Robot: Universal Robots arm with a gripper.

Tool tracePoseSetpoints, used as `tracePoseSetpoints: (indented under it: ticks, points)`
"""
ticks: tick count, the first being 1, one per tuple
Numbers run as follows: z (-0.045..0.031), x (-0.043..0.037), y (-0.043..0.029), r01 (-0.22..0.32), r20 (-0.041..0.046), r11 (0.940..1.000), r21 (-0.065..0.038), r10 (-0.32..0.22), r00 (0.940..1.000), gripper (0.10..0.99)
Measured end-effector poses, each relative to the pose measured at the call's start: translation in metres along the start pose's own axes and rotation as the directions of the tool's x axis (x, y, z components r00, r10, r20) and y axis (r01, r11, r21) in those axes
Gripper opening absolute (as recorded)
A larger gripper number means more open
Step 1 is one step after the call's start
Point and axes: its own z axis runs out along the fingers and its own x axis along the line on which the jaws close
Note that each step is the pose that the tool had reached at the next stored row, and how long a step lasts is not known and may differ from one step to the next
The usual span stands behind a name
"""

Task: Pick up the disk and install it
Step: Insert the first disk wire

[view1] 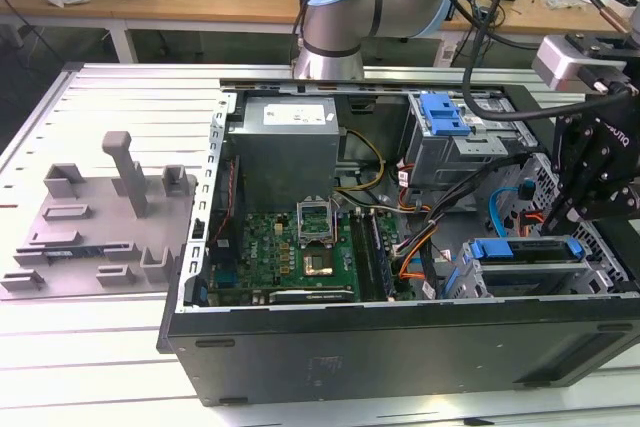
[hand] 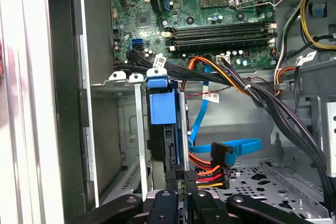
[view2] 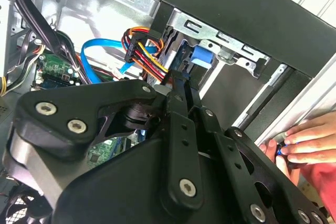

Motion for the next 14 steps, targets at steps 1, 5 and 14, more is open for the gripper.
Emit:
tracePoseSetpoints:
  ticks: [1, 5, 14]
  points:
    - [0.0000, 0.0000, -0.0003, 0.000, 0.0000, 1.0000, 0.000, 0.000, 1.0000, 0.169]
    - [0.0000, 0.0002, -0.0008, 0.000, 0.0000, 1.0000, 0.000, 0.000, 1.0000, 0.169]
    - [0.0020, 0.0012, -0.0009, 0.000, 0.0000, 1.0000, 0.000, 0.000, 1.0000, 0.169]
